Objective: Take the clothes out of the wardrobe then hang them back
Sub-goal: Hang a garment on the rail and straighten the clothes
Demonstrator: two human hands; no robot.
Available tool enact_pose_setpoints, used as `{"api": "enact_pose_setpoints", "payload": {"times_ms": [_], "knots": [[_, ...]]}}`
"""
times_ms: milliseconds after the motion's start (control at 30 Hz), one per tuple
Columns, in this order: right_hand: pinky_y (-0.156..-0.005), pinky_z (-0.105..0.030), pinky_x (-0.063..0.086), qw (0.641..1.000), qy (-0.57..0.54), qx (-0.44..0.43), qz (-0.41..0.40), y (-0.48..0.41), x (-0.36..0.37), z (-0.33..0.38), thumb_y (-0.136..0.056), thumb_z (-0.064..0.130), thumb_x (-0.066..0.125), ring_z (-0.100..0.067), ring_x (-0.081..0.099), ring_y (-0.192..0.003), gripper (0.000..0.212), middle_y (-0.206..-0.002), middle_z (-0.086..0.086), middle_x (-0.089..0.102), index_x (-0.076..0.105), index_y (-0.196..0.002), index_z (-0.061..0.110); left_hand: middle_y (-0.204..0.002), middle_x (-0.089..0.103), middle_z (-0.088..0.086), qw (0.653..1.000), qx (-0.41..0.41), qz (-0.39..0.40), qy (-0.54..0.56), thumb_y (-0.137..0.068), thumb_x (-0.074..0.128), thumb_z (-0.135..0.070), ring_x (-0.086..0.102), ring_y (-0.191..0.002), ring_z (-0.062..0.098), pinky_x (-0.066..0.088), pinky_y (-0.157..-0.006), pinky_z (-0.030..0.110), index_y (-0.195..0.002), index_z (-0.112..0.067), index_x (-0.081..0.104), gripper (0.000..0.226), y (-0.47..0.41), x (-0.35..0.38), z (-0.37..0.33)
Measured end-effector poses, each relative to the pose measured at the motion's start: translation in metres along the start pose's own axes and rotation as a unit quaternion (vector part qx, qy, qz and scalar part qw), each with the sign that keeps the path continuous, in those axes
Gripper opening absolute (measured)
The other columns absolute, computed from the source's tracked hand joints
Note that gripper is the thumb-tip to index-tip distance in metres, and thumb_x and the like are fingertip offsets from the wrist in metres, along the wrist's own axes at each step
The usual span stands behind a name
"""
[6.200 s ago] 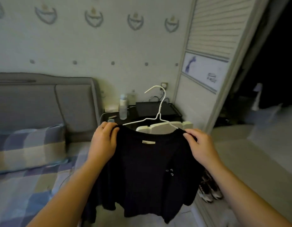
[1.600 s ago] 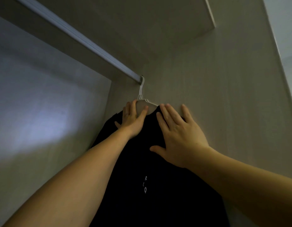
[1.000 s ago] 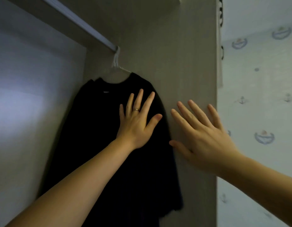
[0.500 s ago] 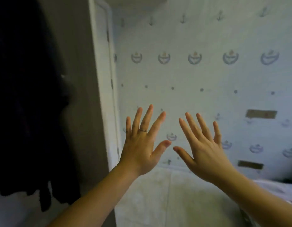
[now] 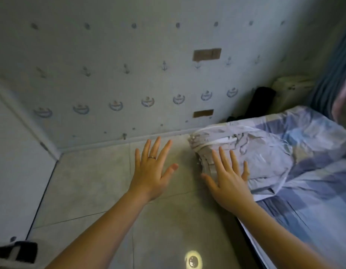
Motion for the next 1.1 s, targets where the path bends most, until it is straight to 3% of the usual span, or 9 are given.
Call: {"api": "enact_pose_setpoints", "payload": {"times_ms": [367,533,667,867,1100], "knots": [[-0.113,-0.051,-0.023,0.97,0.006,0.239,0.033,-0.085,0.042,-0.137,-0.09,0.073,0.012,-0.019,-0.028,-0.144,0.077,-0.161,0.007,-0.023,-0.017,-0.151,0.035,-0.165,-0.012,-0.011,0.981,0.12,0.141,0.055,-0.093,0.015,-0.071,-0.019,-0.15,0.016,-0.007,-0.12,0.054,-0.155,-0.044,-0.002,0.07,-0.181,0.137,-0.059],[-0.113,-0.052,-0.021,0.934,-0.003,0.356,0.027,-0.133,0.044,-0.184,-0.085,0.075,0.005,-0.021,-0.024,-0.146,0.08,-0.162,0.005,-0.021,-0.015,-0.152,0.035,-0.165,-0.008,-0.011,0.964,0.185,0.175,0.079,-0.084,0.0,-0.08,-0.019,-0.15,0.014,-0.008,-0.121,0.051,-0.154,-0.045,-0.002,0.078,-0.265,0.17,-0.085],[-0.117,-0.054,-0.014,0.904,-0.034,0.426,0.031,-0.157,0.044,-0.212,-0.085,0.073,0.007,-0.022,-0.021,-0.148,0.081,-0.162,0.006,-0.019,-0.013,-0.154,0.034,-0.165,-0.009,-0.013,0.946,0.226,0.22,0.073,-0.084,0.003,-0.076,-0.019,-0.149,0.013,-0.017,-0.115,0.042,-0.153,-0.046,-0.002,0.076,-0.319,0.199,-0.109],[-0.118,-0.058,-0.005,0.857,-0.054,0.512,0.03,-0.181,0.046,-0.274,-0.094,0.069,0.017,-0.024,-0.016,-0.149,0.076,-0.164,0.005,-0.012,-0.009,-0.155,0.032,-0.166,-0.006,-0.008,0.926,0.275,0.255,0.047,-0.075,-0.011,-0.085,-0.014,-0.151,0.017,-0.007,-0.12,0.049,-0.152,-0.048,-0.007,0.086,-0.393,0.249,-0.149],[-0.118,-0.057,-0.003,0.833,-0.075,0.547,0.022,-0.227,0.051,-0.367,-0.095,0.067,0.02,-0.023,-0.013,-0.15,0.076,-0.164,0.007,-0.009,-0.007,-0.155,0.03,-0.166,-0.002,-0.006,0.91,0.279,0.306,0.025,-0.099,0.025,-0.062,-0.013,-0.151,0.017,-0.007,-0.12,0.05,-0.155,-0.044,0.0,0.064,-0.484,0.316,-0.216]]}}
Point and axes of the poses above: each hand's wrist, its own y-axis away from the middle knuckle, its own x-axis out of the palm, z = x × y, the point moved 5 cm from there along -y, towards the middle knuckle
